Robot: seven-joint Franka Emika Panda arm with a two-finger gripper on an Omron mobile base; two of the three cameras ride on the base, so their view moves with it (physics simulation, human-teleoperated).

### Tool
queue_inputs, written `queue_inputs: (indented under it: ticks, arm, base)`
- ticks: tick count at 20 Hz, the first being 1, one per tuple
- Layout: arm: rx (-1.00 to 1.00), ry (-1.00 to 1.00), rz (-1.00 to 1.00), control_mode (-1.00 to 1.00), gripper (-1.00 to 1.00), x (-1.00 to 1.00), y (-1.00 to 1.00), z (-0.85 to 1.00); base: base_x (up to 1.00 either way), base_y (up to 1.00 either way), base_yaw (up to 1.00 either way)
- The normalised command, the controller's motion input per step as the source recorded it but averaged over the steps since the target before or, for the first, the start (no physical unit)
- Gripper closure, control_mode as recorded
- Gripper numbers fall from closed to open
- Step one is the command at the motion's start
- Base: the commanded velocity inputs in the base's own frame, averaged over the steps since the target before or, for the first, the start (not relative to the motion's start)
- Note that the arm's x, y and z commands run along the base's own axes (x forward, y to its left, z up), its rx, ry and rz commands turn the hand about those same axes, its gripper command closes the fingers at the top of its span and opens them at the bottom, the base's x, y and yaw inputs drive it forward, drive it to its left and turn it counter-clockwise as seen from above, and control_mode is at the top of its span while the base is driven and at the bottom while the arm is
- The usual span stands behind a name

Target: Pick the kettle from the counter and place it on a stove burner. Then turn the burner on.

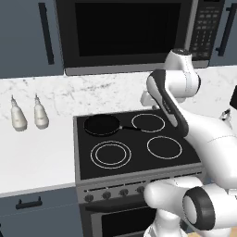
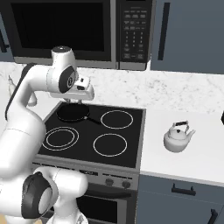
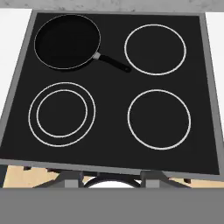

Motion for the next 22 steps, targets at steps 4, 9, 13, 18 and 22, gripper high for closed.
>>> queue_inputs:
  ticks: [4, 9, 13, 18, 22]
  arm:
    - [0.05, -0.03, 0.0, -1.0, -1.0, -0.05, -0.12, 0.0]
    - [0.0, -0.12, -0.03, -1.0, -1.0, -0.34, -0.84, 0.0]
    - [0.0, -0.18, -0.09, -1.0, -1.0, -0.56, -1.0, 0.0]
    - [0.0, -0.17, -0.13, -1.0, -1.0, -0.55, -1.0, 0.0]
    - [0.0, -0.09, -0.22, -1.0, -1.0, -0.5, -1.0, 0.0]
  base:
    - [0.0, 0.0, 0.0]
    - [0.0, 0.0, 0.0]
    - [0.0, 0.0, 0.0]
    - [0.0, 0.0, 0.0]
    - [0.0, 0.0, 0.0]
